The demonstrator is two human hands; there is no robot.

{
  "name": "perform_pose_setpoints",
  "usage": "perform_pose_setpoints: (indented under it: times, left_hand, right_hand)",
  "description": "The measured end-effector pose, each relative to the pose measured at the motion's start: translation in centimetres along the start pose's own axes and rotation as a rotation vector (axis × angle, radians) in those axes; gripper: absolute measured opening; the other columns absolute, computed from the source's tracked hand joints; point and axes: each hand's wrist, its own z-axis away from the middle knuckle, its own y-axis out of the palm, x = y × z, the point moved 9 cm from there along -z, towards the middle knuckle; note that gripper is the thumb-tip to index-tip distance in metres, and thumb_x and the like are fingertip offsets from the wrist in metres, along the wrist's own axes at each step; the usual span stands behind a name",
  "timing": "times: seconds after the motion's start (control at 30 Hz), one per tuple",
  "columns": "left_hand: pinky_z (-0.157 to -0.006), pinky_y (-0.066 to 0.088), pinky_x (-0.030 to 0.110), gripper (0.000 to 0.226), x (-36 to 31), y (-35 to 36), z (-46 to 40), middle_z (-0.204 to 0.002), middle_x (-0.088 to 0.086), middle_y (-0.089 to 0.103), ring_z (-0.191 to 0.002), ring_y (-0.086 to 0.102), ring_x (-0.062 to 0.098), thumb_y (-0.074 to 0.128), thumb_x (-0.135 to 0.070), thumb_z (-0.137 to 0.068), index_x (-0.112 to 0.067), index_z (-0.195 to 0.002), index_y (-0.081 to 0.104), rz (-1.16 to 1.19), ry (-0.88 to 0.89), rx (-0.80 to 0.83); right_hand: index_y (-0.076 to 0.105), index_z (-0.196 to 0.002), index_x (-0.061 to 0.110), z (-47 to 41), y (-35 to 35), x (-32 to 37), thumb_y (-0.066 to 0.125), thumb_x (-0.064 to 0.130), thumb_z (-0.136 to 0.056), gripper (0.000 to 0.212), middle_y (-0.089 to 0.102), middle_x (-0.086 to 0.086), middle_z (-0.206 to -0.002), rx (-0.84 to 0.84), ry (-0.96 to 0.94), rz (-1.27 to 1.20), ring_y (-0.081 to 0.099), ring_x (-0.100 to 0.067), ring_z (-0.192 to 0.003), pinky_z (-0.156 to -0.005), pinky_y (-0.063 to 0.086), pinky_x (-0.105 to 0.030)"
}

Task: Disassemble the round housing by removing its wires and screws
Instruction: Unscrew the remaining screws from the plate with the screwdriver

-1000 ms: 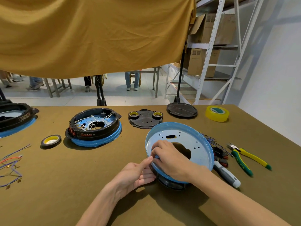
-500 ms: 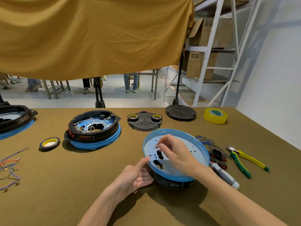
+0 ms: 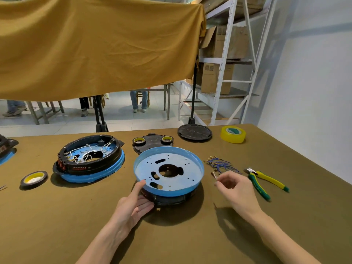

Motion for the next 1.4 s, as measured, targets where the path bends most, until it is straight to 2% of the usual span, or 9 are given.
perform_pose_setpoints:
  times: [0.13, 0.3, 0.47, 0.67, 0.87, 1.0, 1.17, 1.27, 1.4]
  left_hand:
    - [-0.083, 0.06, 0.039, 0.087, 0.0, -0.2, -0.2, -0.112, 0.029, 0.071, -0.102, 0.075, 0.035, 0.088, -0.049, -0.06, 0.005, -0.121, 0.055, 0.034, -0.001, 0.011]
    - [-0.088, 0.058, 0.041, 0.114, 0.2, 0.0, -0.3, -0.115, 0.029, 0.069, -0.106, 0.073, 0.036, 0.09, -0.05, -0.054, 0.009, -0.141, 0.046, 0.024, -0.002, 0.007]
    - [-0.081, 0.061, 0.038, 0.112, 0.2, -0.1, -0.5, -0.113, 0.027, 0.071, -0.095, 0.078, 0.031, 0.089, -0.052, -0.054, 0.008, -0.138, 0.048, 0.001, -0.003, 0.021]
    - [-0.08, 0.06, 0.037, 0.099, 0.3, 0.1, -1.0, -0.109, 0.026, 0.072, -0.095, 0.078, 0.03, 0.088, -0.053, -0.055, 0.004, -0.128, 0.053, -0.007, 0.006, 0.04]
    - [-0.078, 0.061, 0.036, 0.087, 0.3, 0.2, -1.2, -0.106, 0.026, 0.073, -0.089, 0.08, 0.029, 0.089, -0.054, -0.05, -0.002, -0.111, 0.055, -0.007, 0.031, 0.042]
    - [-0.074, 0.064, 0.034, 0.081, 0.5, 0.5, -1.2, -0.099, 0.026, 0.078, -0.092, 0.079, 0.032, 0.09, -0.054, -0.053, -0.001, -0.105, 0.058, -0.043, 0.048, 0.065]
    - [-0.079, 0.062, 0.036, 0.08, 0.5, 0.6, -1.1, -0.096, 0.024, 0.078, -0.094, 0.079, 0.033, 0.09, -0.054, -0.052, -0.003, -0.105, 0.058, -0.053, 0.046, 0.079]
    - [-0.077, 0.063, 0.036, 0.081, 0.5, 0.6, -1.2, -0.096, 0.025, 0.078, -0.093, 0.079, 0.033, 0.091, -0.053, -0.052, -0.001, -0.104, 0.058, -0.054, 0.035, 0.08]
    - [-0.076, 0.062, 0.037, 0.086, 0.5, 0.6, -1.4, -0.097, 0.026, 0.078, -0.093, 0.079, 0.034, 0.091, -0.053, -0.053, 0.0, -0.11, 0.056, -0.058, 0.024, 0.074]
  right_hand:
    - [0.07, -0.084, 0.03, 1.3, 1.8, -2.9, 0.074, 0.013, -0.085, 0.018, 0.068, 0.017, -0.077, 0.158, 0.022, 0.31, 0.064, -0.002, -0.077, -0.069, 0.052, -0.019]
    - [0.076, -0.098, 0.017, -0.6, 3.0, -3.1, 0.067, 0.013, -0.089, 0.014, 0.075, 0.002, -0.092, 0.187, 0.063, 0.456, 0.067, -0.014, -0.088, -0.083, 0.056, -0.032]
    - [0.072, -0.109, 0.023, -1.5, 2.9, -3.2, 0.068, 0.02, -0.088, 0.021, 0.063, 0.007, -0.099, 0.228, 0.084, 0.539, 0.061, -0.012, -0.096, -0.083, 0.054, -0.028]
    - [0.05, -0.129, 0.022, 0.0, 0.0, -4.7, 0.053, 0.04, -0.097, 0.036, 0.059, -0.001, -0.126, 0.097, 0.15, 0.996, 0.056, -0.022, -0.117, -0.096, 0.045, -0.032]
    - [0.048, -0.116, 0.024, 1.7, -1.0, -4.3, 0.047, 0.041, -0.102, 0.022, 0.061, 0.006, -0.11, 0.092, 0.127, 0.899, 0.061, -0.014, -0.096, -0.074, 0.047, -0.025]
    - [0.041, -0.101, 0.028, 3.3, -0.1, -4.2, 0.055, 0.039, -0.096, 0.018, 0.054, 0.01, -0.088, 0.212, 0.179, 0.666, 0.055, -0.007, -0.071, -0.052, 0.035, -0.021]
    - [0.036, -0.101, 0.025, 1.8, 1.7, -3.9, 0.045, 0.037, -0.095, 0.016, 0.055, 0.006, -0.078, 0.175, 0.27, 0.585, 0.051, -0.009, -0.06, -0.052, 0.036, -0.032]
    - [0.045, -0.099, 0.023, -0.1, 2.7, -4.2, 0.056, 0.047, -0.093, 0.027, 0.056, 0.007, -0.08, 0.189, 0.311, 0.661, 0.053, -0.011, -0.065, -0.054, 0.04, -0.03]
    - [0.062, -0.097, 0.021, -1.1, 4.1, -4.9, 0.061, 0.036, -0.096, 0.015, 0.064, 0.003, -0.085, 0.179, 0.304, 0.644, 0.062, -0.015, -0.076, -0.069, 0.058, -0.035]
